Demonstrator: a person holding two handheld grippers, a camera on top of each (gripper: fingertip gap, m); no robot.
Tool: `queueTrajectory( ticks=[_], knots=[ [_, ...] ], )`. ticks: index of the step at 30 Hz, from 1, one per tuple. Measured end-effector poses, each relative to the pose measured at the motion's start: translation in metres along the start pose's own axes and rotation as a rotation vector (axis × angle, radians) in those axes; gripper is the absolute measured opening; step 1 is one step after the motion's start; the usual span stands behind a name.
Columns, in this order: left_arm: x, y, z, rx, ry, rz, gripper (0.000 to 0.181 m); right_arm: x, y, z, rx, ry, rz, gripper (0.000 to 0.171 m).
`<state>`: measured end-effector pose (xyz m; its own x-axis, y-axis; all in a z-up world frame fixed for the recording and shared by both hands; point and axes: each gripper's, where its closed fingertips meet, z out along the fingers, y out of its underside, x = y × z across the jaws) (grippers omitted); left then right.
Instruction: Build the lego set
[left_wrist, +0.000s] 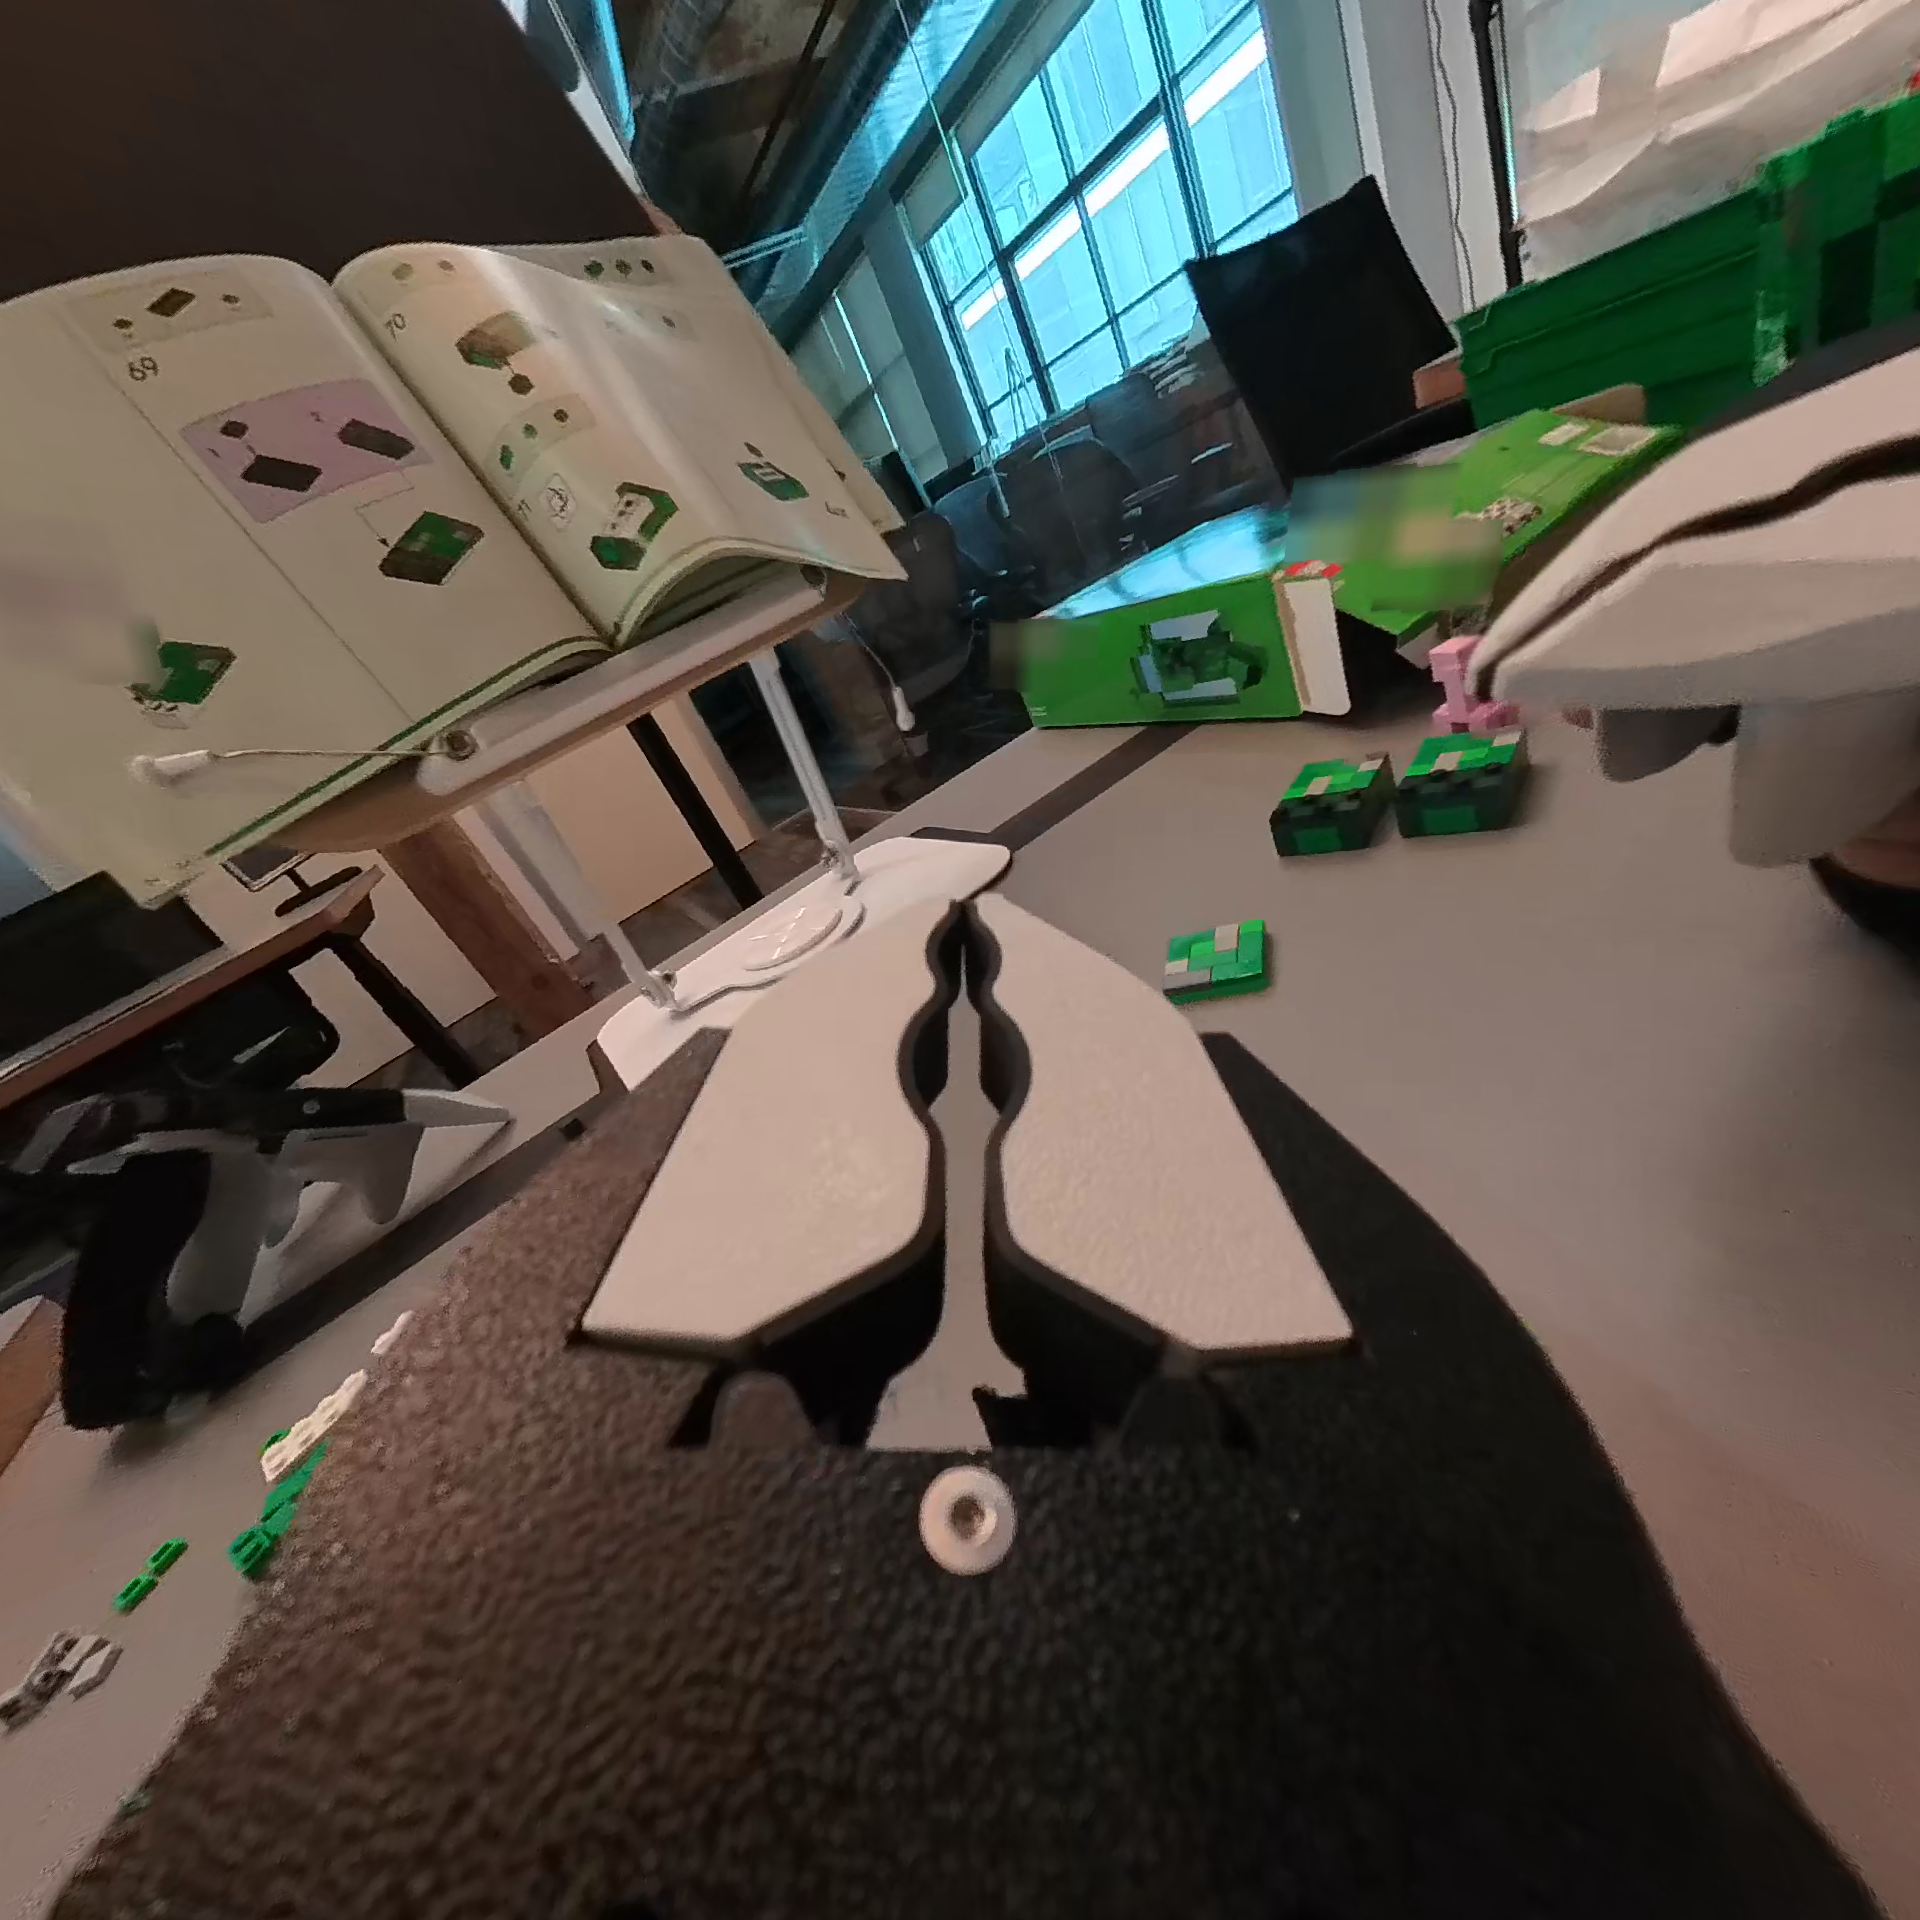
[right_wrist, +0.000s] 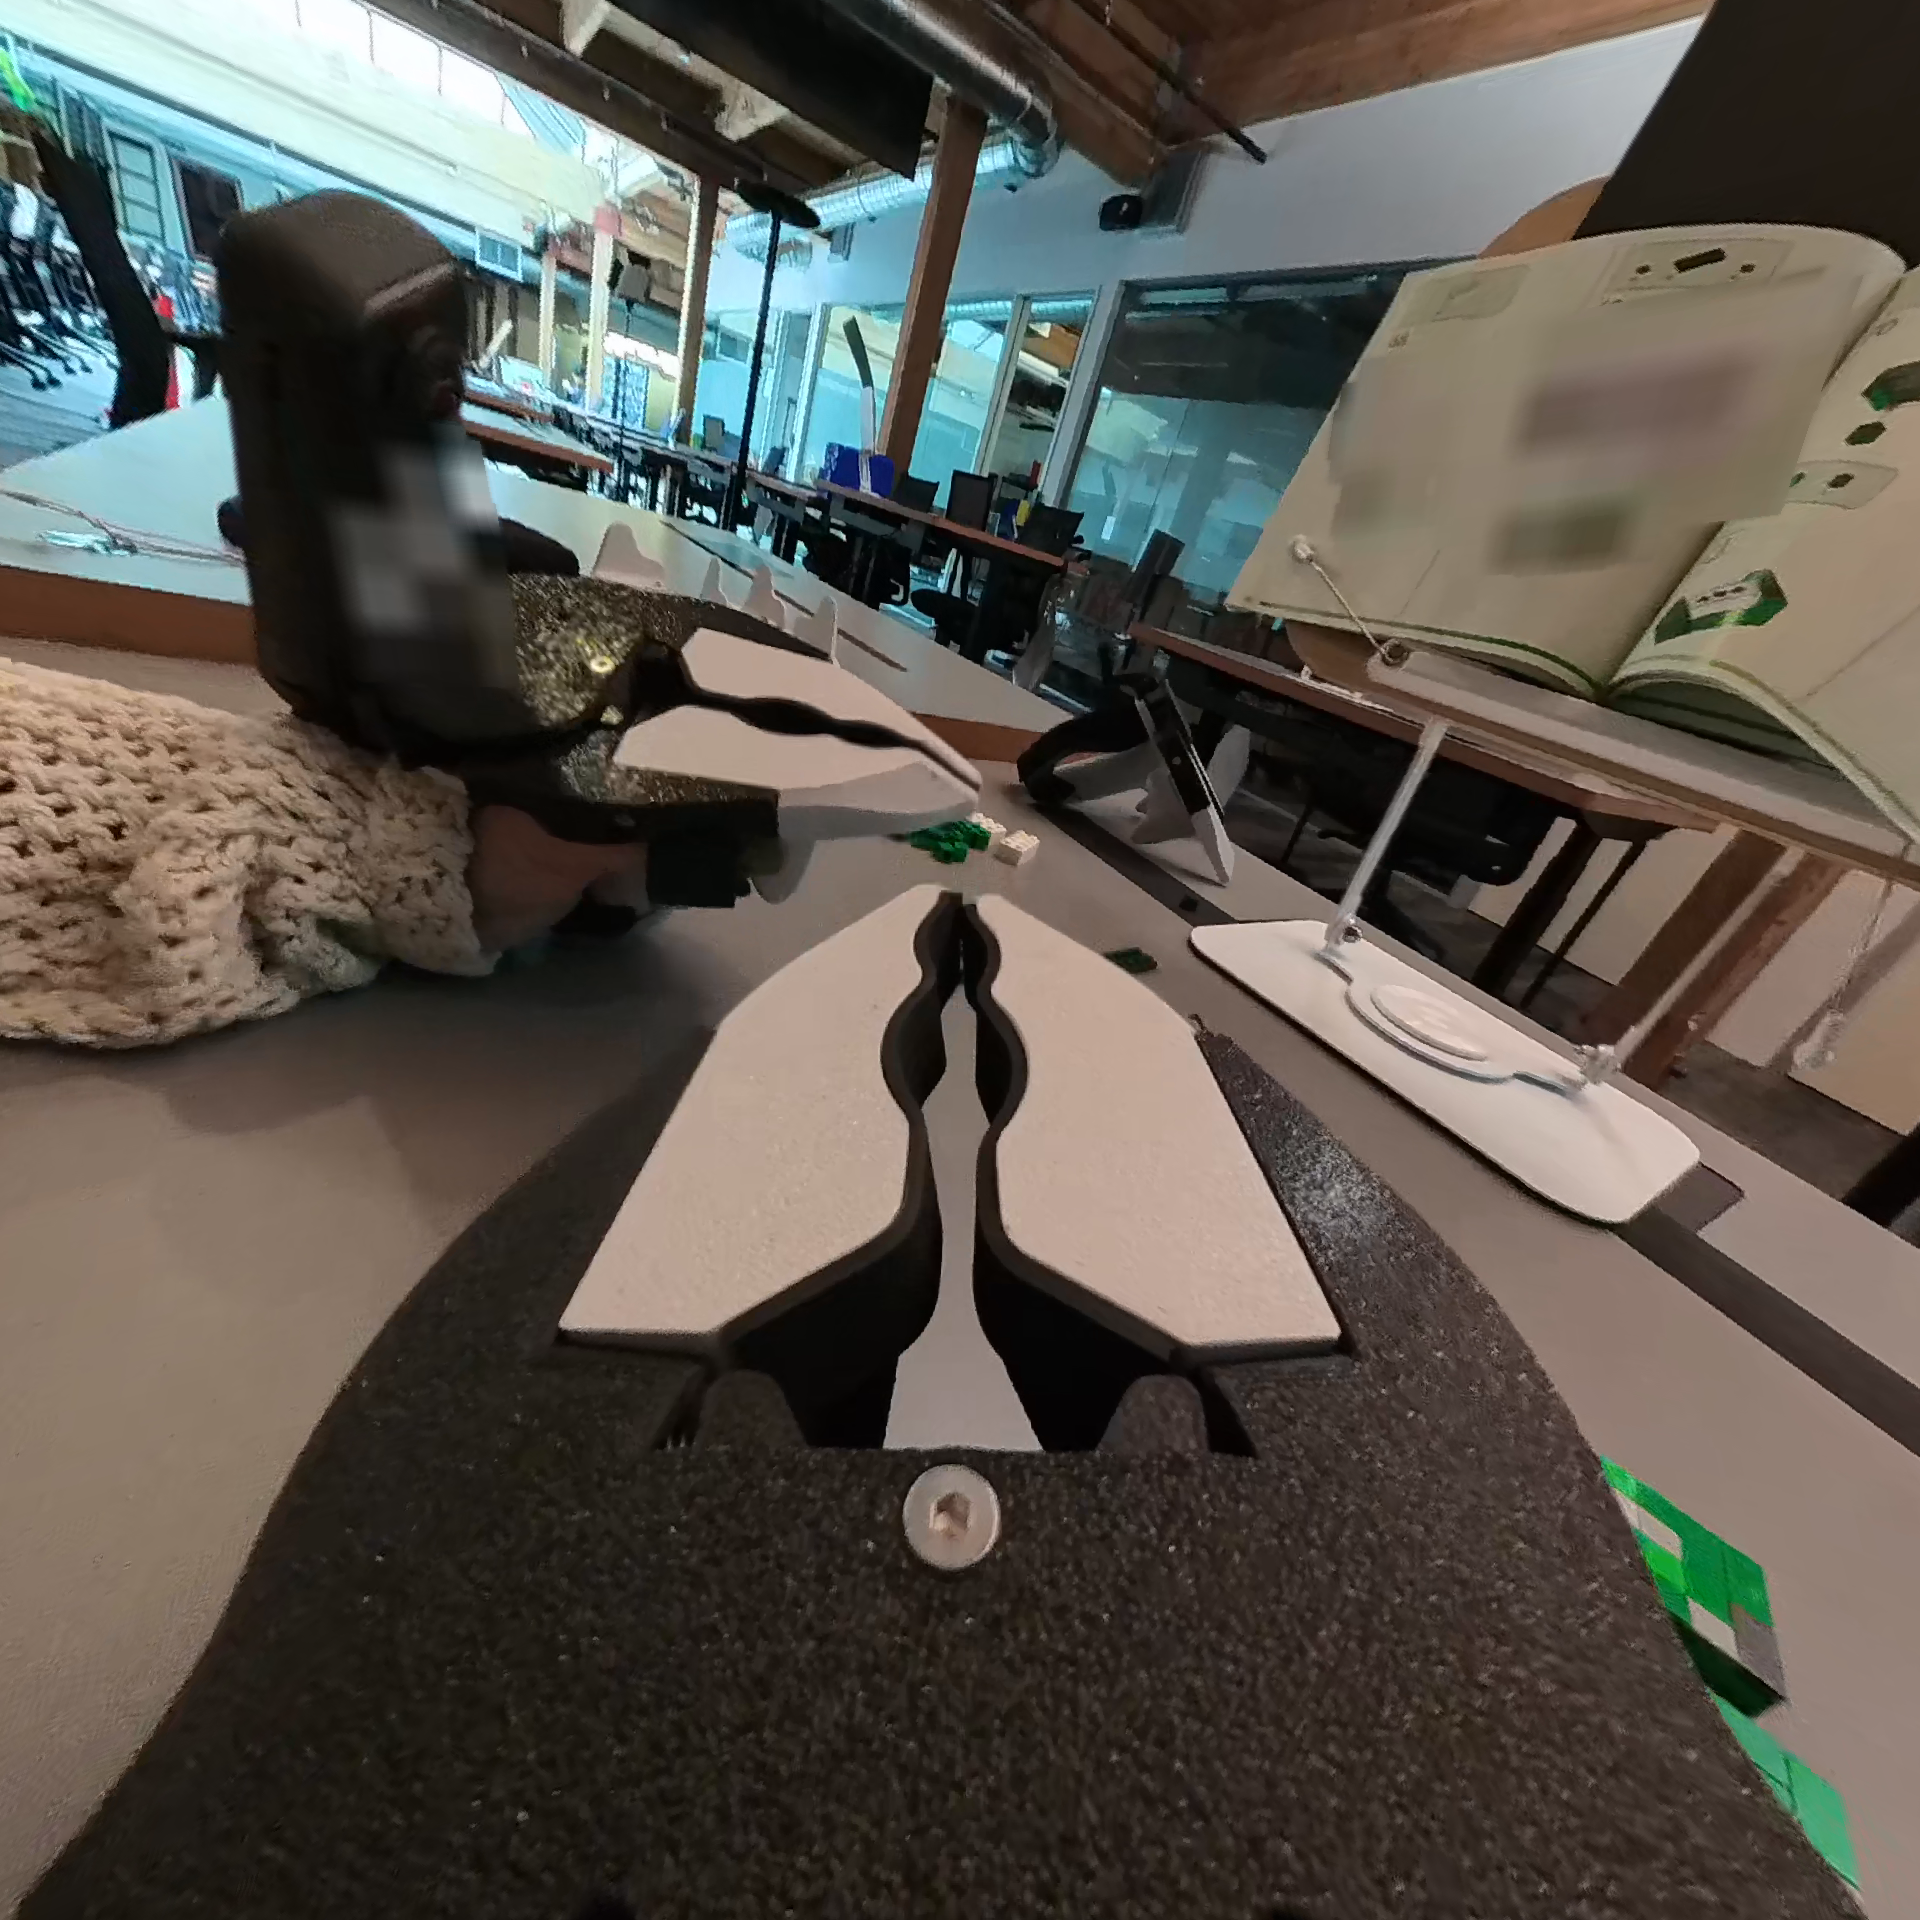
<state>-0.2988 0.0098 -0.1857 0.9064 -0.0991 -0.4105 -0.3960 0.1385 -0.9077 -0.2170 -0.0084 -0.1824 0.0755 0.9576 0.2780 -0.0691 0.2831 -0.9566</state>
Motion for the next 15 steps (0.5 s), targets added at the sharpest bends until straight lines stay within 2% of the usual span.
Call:
queueTrajectory(
  ticks=[6, 11, 15],
  knots=[
    [-0.015, -0.003, -0.012, 0.038, -0.017, -0.058, 0.0, 0.012, 0.011, 0.005, -0.096, 0.094, 0.024, 0.005],
    [-0.025, -0.001, -0.024, 0.043, -0.023, -0.024, 0.0, -0.008, 0.025, 0.015, -0.254, 0.02, 0.096, 0.012],
    [-0.04, 0.003, -0.027, 0.038, -0.067, -0.068, 0.0, -0.044, 0.056, 0.031, -0.533, -0.076, 0.234, 0.047]
  ],
)
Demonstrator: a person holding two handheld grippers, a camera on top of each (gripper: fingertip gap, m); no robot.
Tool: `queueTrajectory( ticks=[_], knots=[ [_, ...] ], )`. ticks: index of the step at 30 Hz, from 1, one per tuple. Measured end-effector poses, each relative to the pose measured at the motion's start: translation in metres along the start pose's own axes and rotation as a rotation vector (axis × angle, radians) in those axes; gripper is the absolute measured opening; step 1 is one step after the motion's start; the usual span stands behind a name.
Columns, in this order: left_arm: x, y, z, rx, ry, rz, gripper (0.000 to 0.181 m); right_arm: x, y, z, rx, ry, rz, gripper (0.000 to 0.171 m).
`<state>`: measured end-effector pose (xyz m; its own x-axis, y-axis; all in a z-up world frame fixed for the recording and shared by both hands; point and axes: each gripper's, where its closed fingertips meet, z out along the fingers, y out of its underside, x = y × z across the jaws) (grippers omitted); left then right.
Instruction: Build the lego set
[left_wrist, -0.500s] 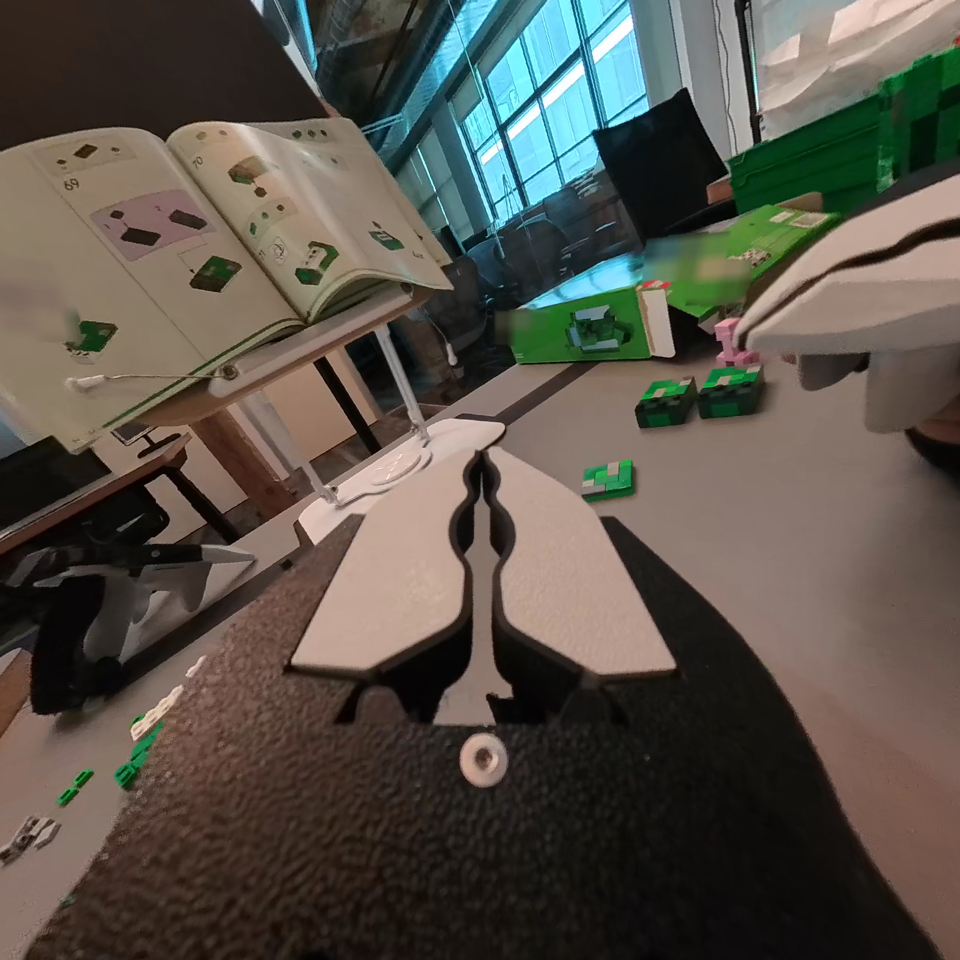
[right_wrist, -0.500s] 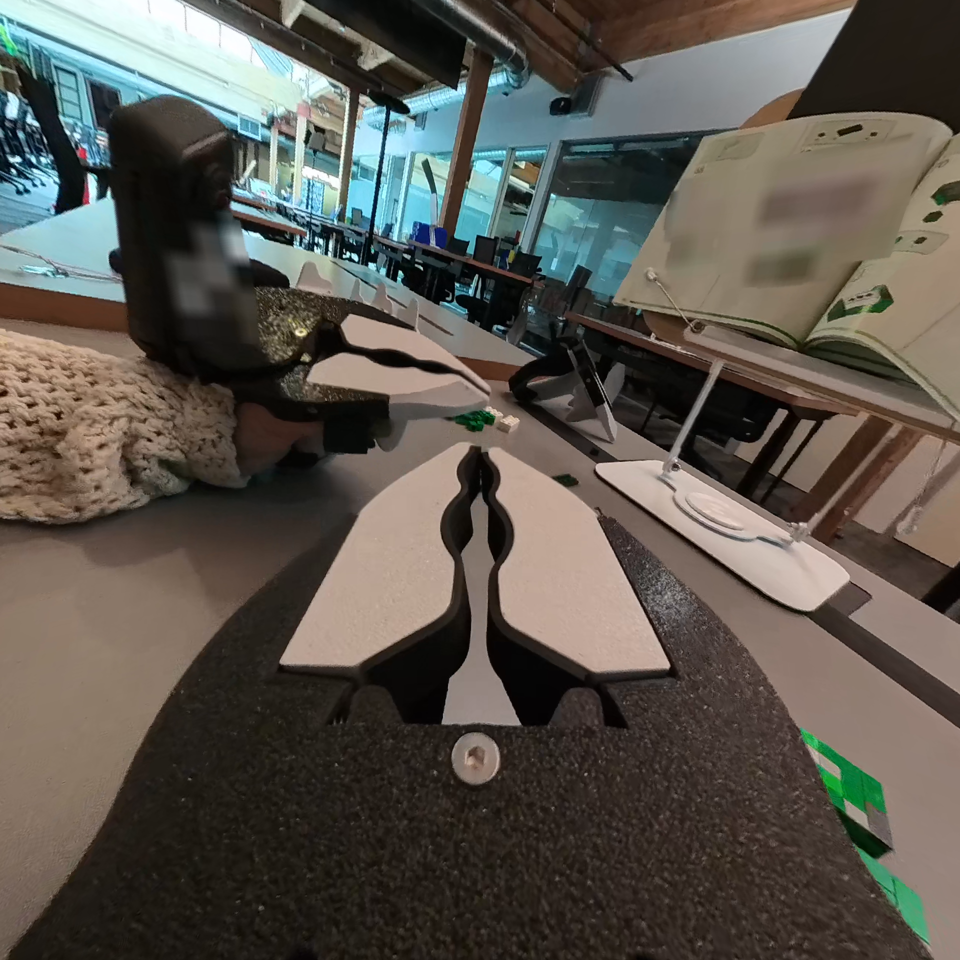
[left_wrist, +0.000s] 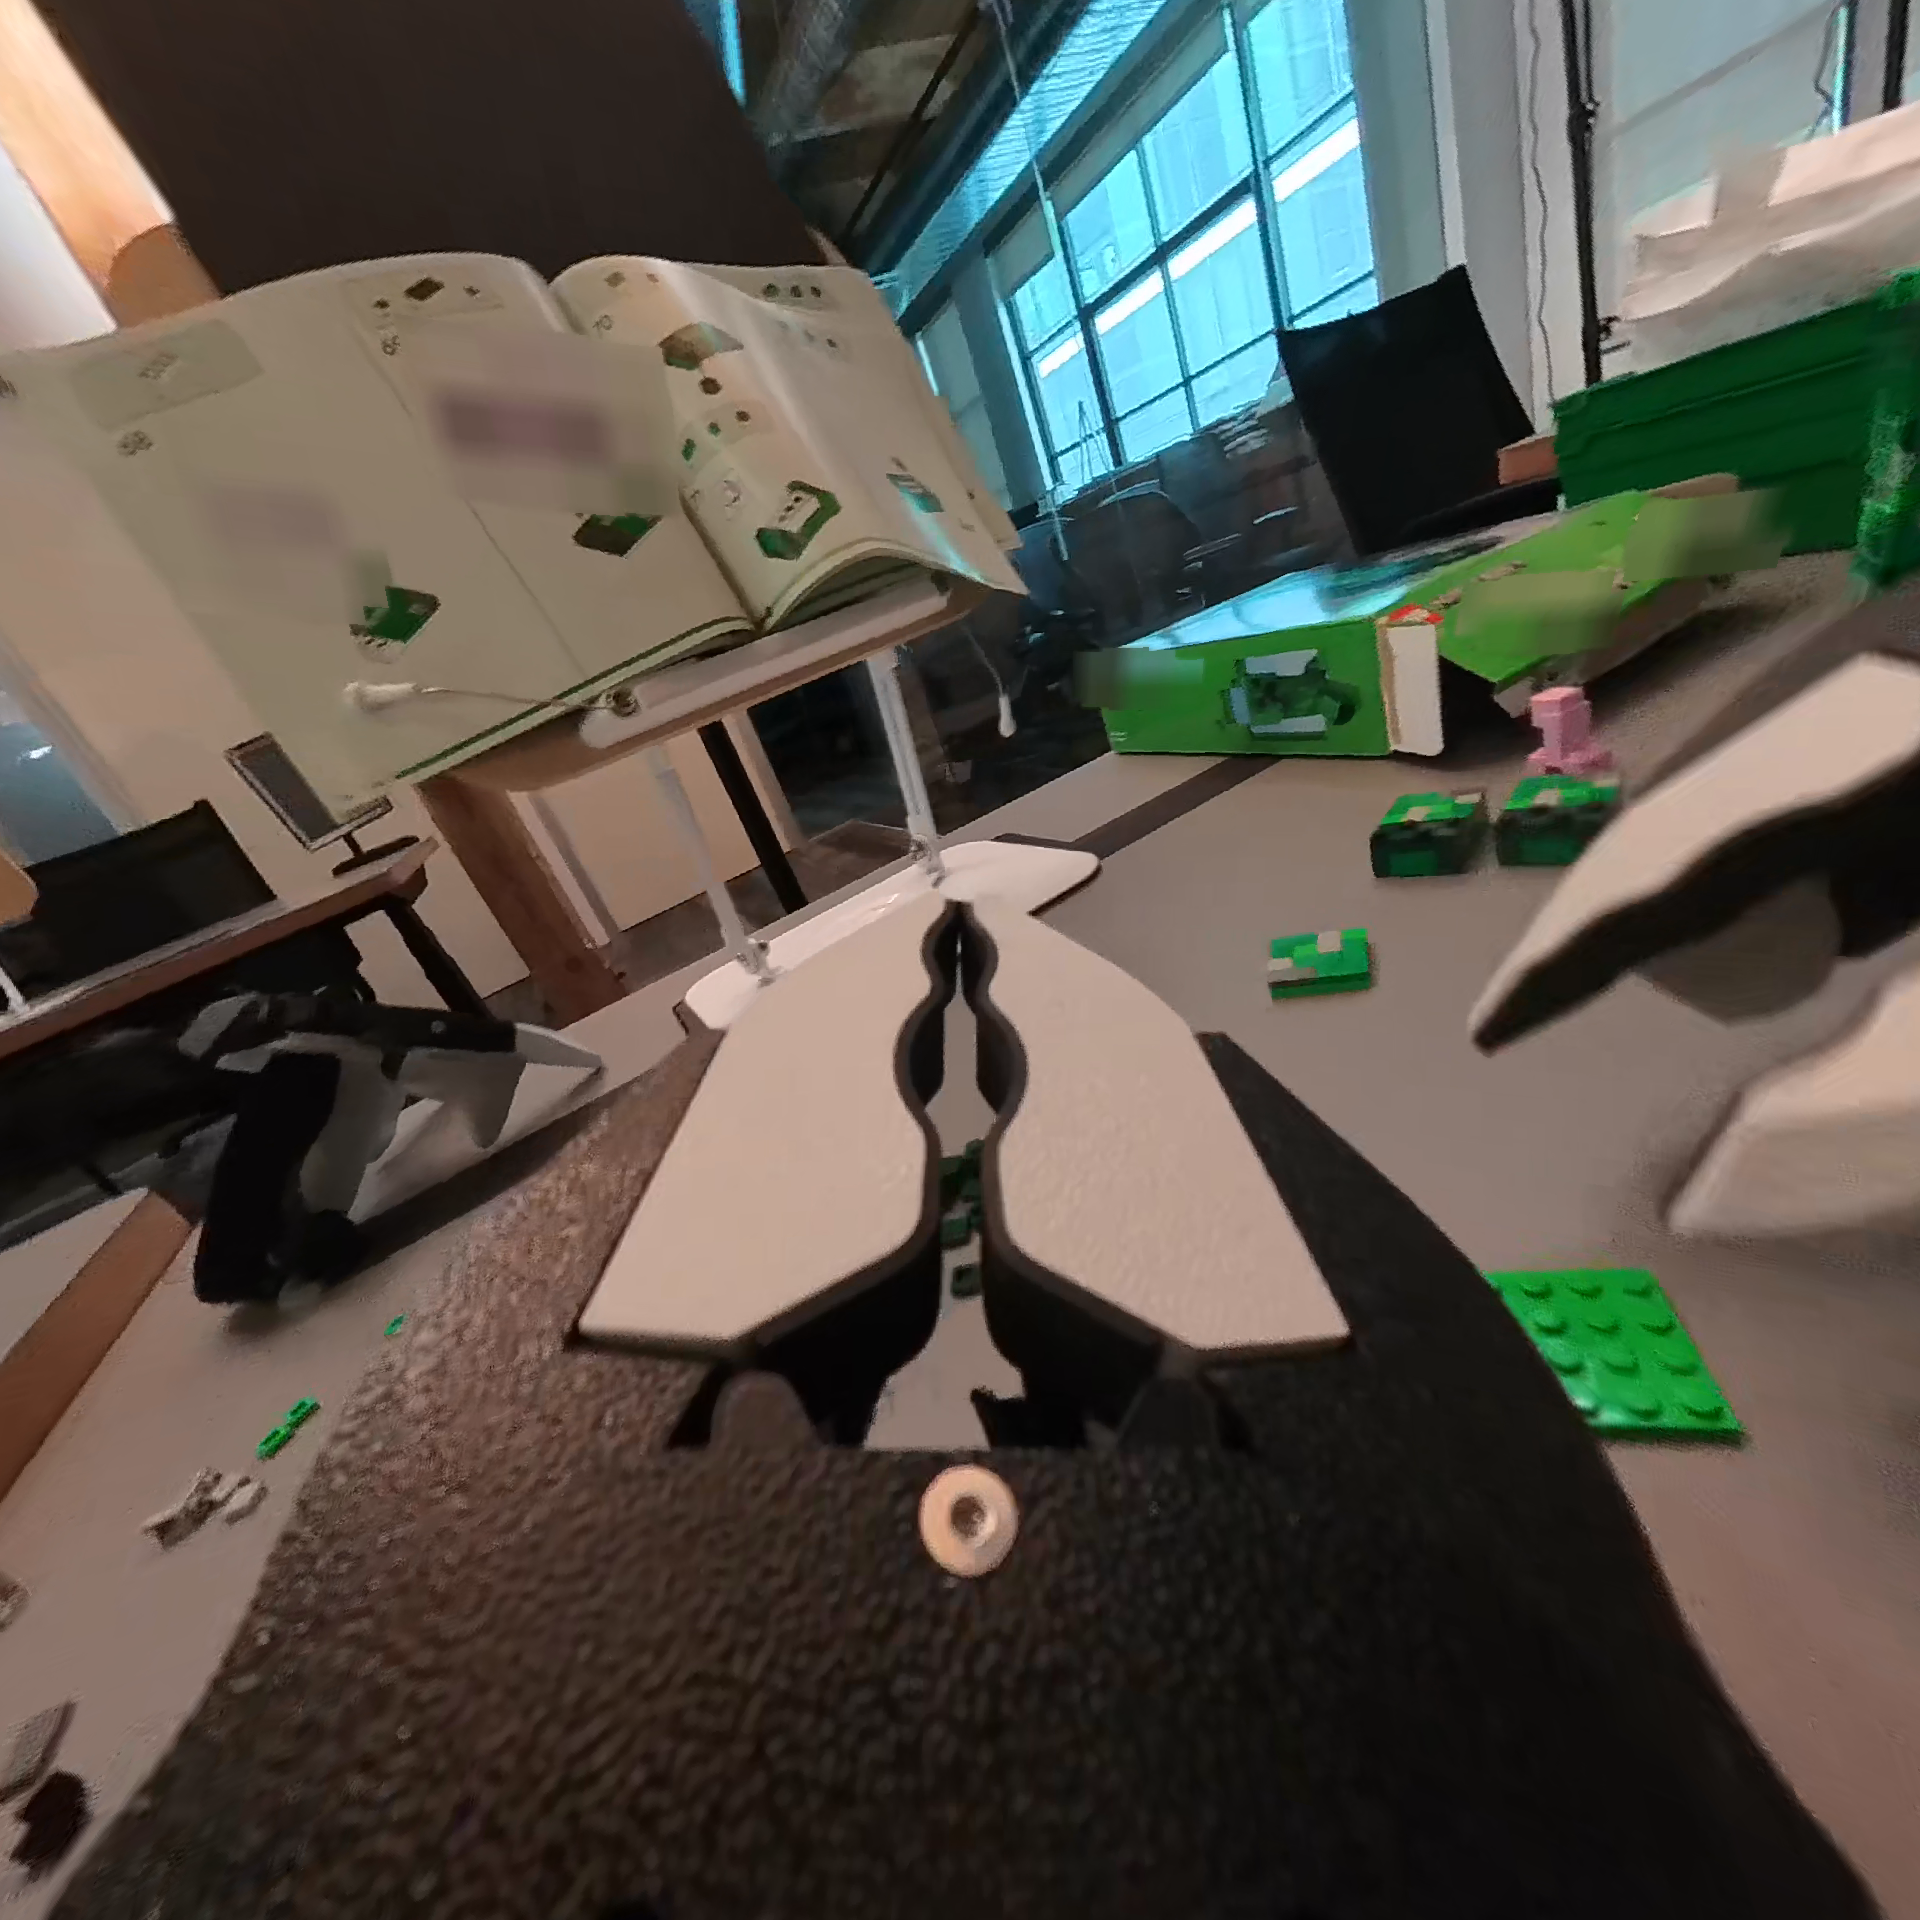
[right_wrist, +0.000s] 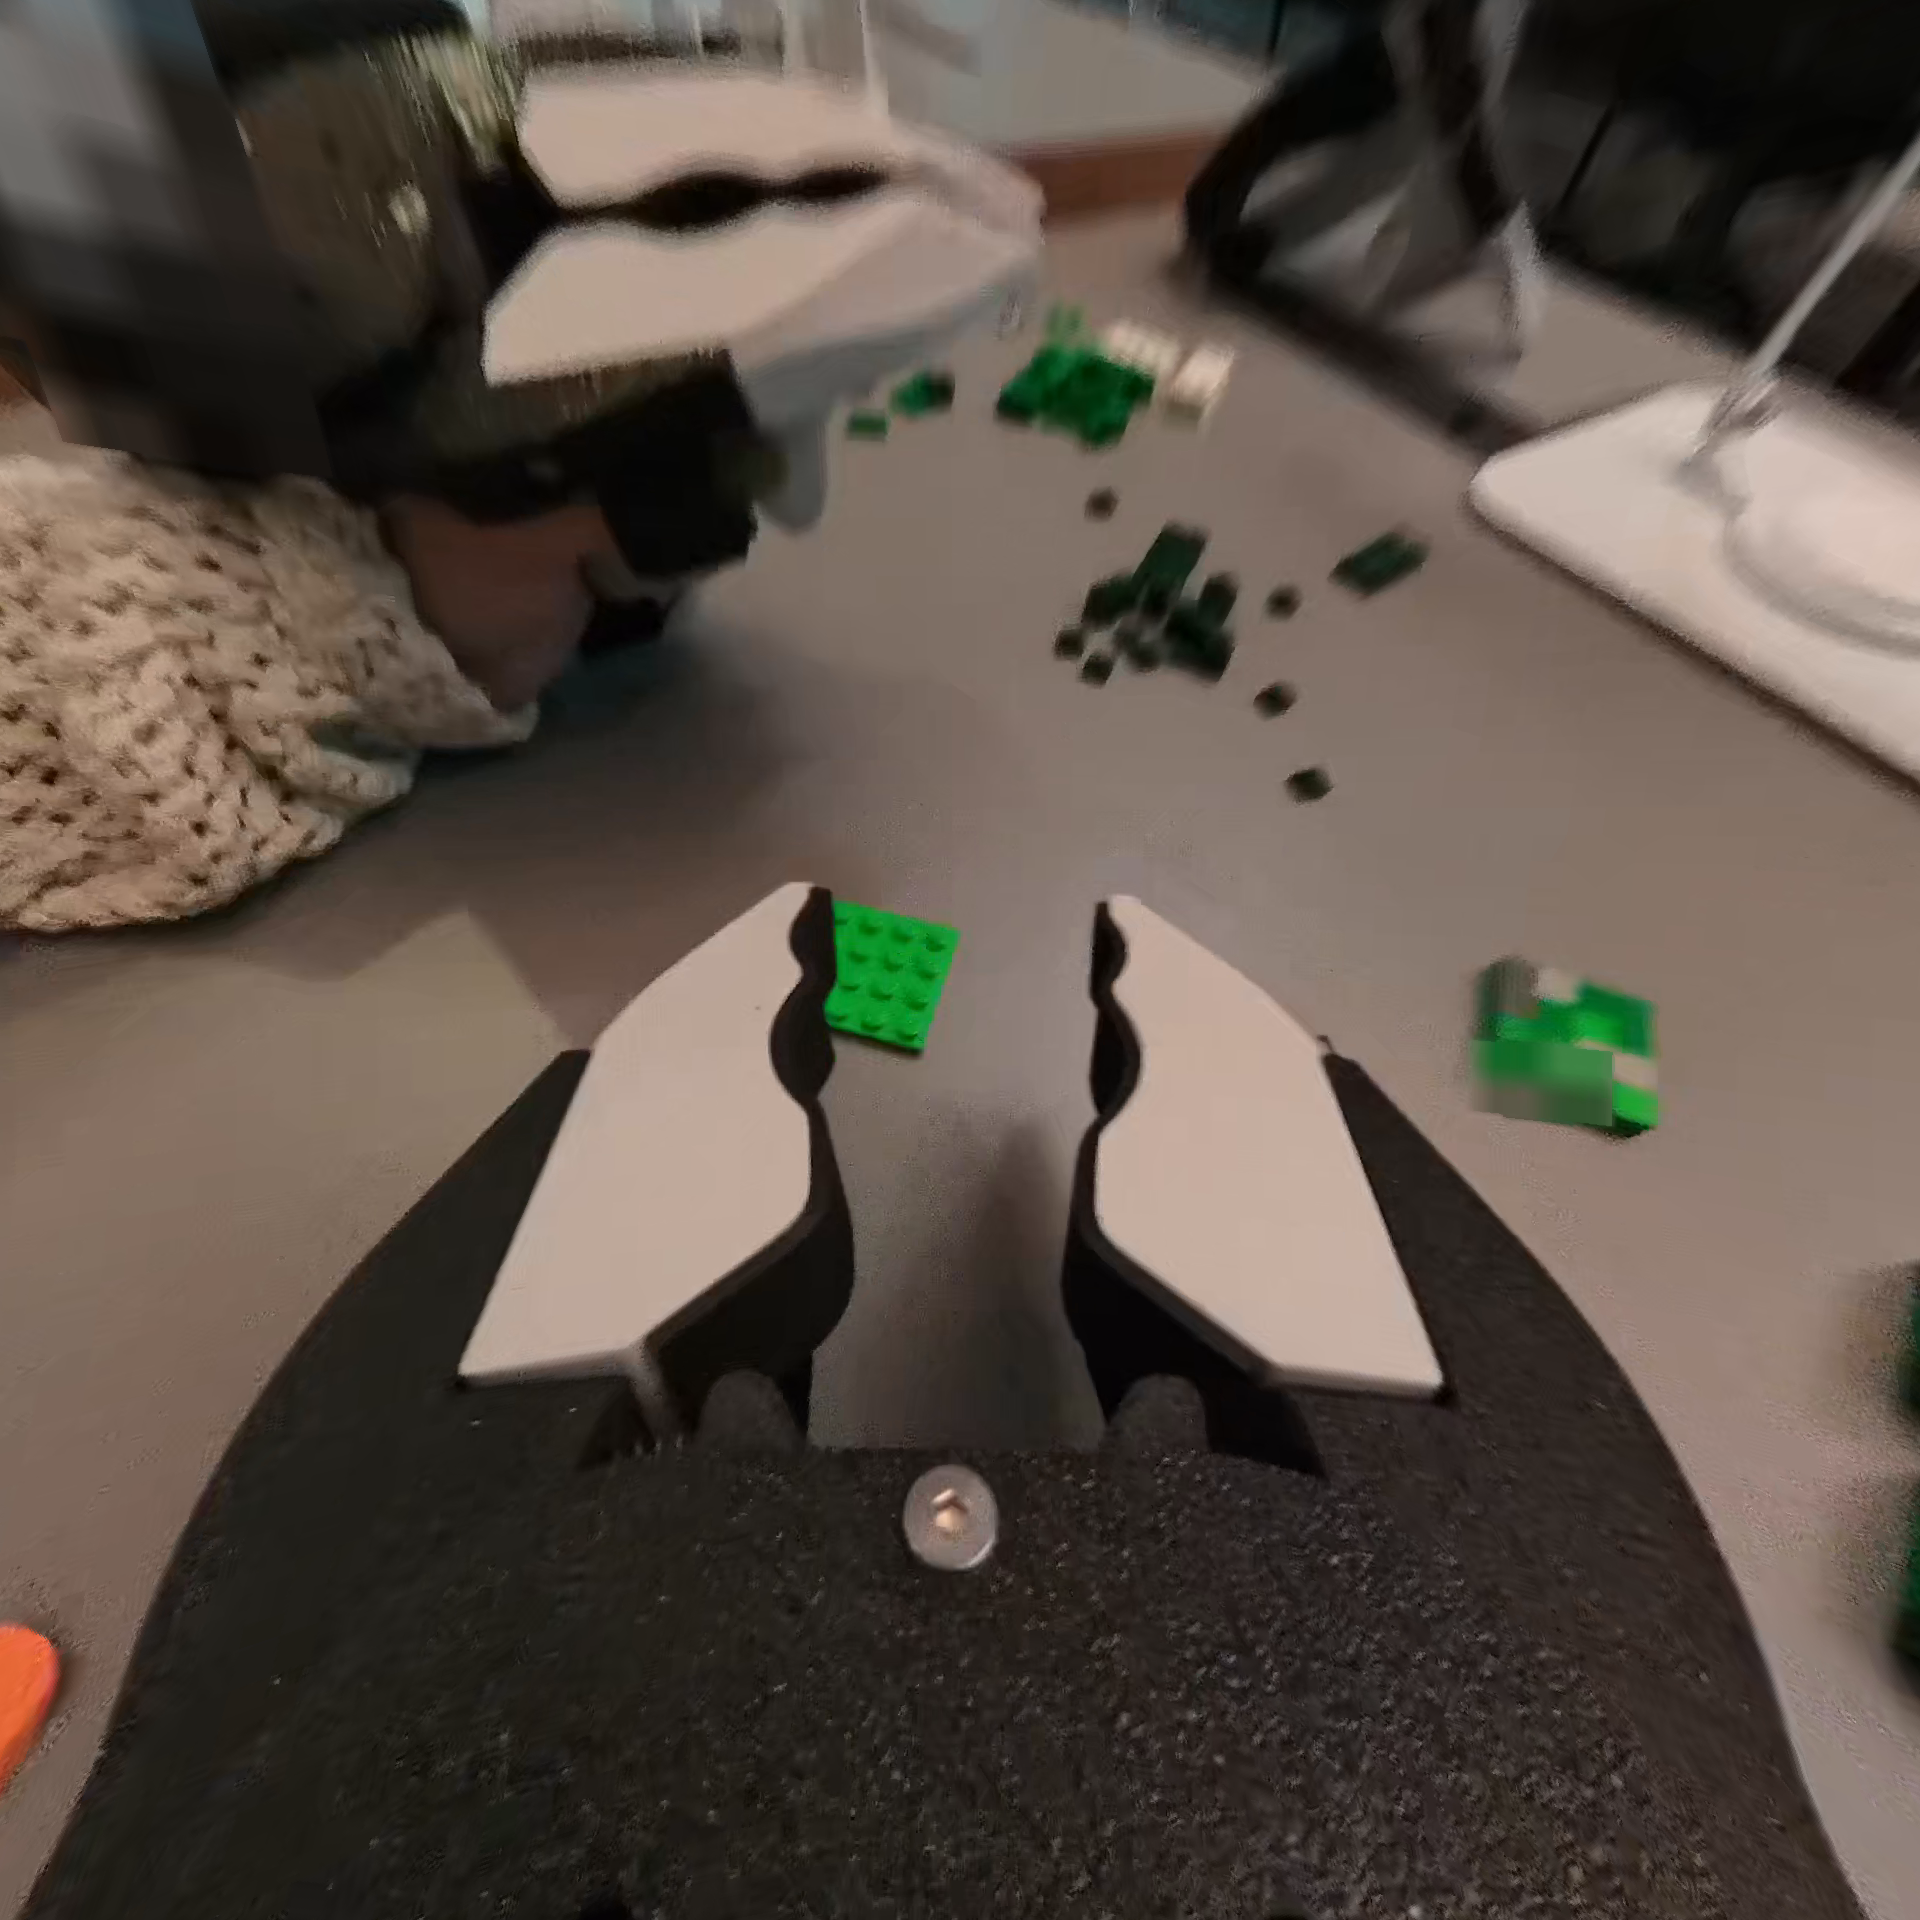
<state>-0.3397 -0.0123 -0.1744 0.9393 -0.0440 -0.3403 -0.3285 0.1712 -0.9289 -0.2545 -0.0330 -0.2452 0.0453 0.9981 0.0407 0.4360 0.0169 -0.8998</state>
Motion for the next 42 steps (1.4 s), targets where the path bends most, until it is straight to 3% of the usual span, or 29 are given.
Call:
queueTrajectory(
  ticks=[2, 12, 27, 32, 42],
  knots=[
    [-0.005, 0.001, -0.001, 0.0, -0.016, -0.035, 0.0, -0.004, 0.011, 0.012, -0.11, 0.042, -0.029, 0.054],
    [-0.003, 0.001, -0.001, -0.002, -0.01, -0.04, 0.001, -0.012, 0.021, 0.03, -0.248, 0.085, -0.087, 0.052],
    [0.0, 0.003, 0.0, -0.009, 0.007, -0.037, 0.0, 0.022, 0.036, 0.003, -0.264, 0.124, -0.003, 0.042],
    [0.003, 0.003, 0.001, -0.014, 0.019, -0.028, 0.0, 0.012, 0.034, 0.003, -0.232, 0.026, 0.073, 0.042],
    [0.006, 0.004, 0.001, -0.019, 0.034, -0.015, 0.001, 0.001, 0.036, 0.007, -0.26, 0.019, -0.023, 0.042]
  ],
)
